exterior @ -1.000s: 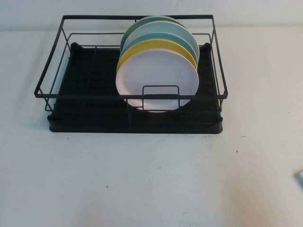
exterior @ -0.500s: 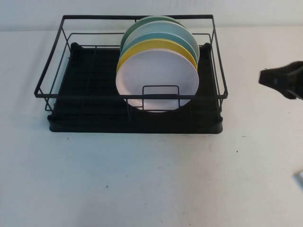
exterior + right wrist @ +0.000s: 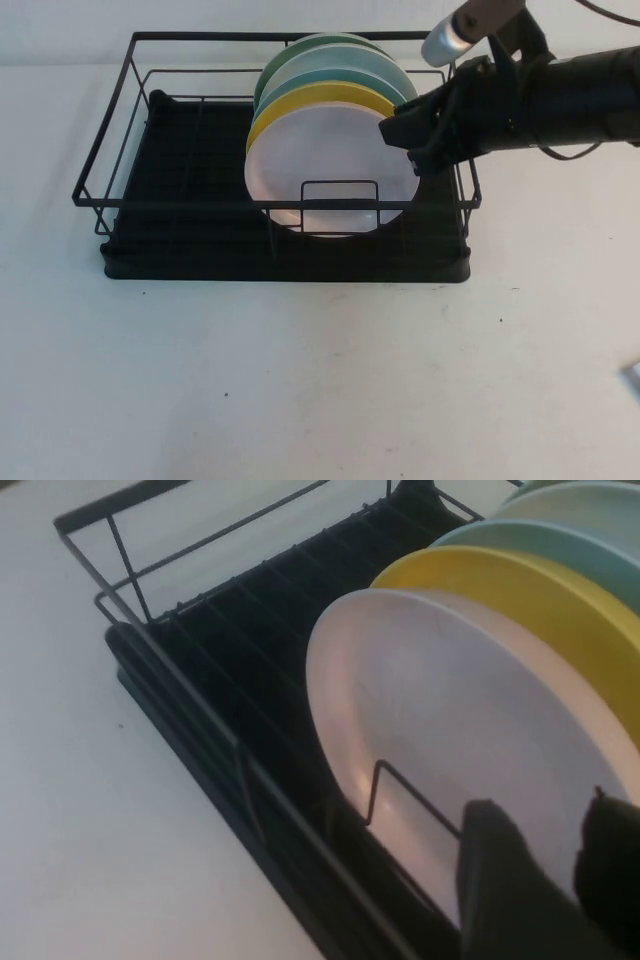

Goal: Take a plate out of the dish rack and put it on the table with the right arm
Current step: Grasp the plate from the shelf

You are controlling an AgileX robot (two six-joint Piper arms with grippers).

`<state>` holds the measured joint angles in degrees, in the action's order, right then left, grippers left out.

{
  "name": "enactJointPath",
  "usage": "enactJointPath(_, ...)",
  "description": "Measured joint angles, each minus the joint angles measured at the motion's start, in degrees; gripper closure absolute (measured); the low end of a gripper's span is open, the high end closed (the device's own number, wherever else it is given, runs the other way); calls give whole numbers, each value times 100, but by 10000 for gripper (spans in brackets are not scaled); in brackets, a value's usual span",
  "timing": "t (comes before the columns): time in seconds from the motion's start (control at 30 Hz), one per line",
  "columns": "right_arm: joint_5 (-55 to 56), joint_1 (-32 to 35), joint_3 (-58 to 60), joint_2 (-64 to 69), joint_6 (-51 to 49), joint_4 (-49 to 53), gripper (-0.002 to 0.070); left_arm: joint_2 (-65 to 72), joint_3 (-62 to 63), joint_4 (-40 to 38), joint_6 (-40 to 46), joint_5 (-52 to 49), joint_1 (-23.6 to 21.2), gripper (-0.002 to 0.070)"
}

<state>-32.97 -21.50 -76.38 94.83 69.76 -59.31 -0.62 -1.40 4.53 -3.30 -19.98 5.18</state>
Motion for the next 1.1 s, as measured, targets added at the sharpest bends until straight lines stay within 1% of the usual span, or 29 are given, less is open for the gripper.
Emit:
enactJointPath(0.1, -9, 1, -268, 302, 220, 68, 445, 0, 0, 0, 0, 0, 0, 679)
enactJointPath(0.13, -9, 1, -334, 388, 304, 83, 427, 0, 0, 0, 0, 0, 0, 679)
enactJointPath(0.23, -45, 1, -556, 599, 605, 96, 404, 0, 0, 0, 0, 0, 0, 679)
enactJointPath(0.7, -50, 1, -1355, 1376, 1023, 191, 398, 0, 0, 0, 0, 0, 0, 679)
enactJointPath(1.1, 44, 1, -1438, 1629, 1055, 425, 398, 0, 0, 0, 0, 0, 0, 679)
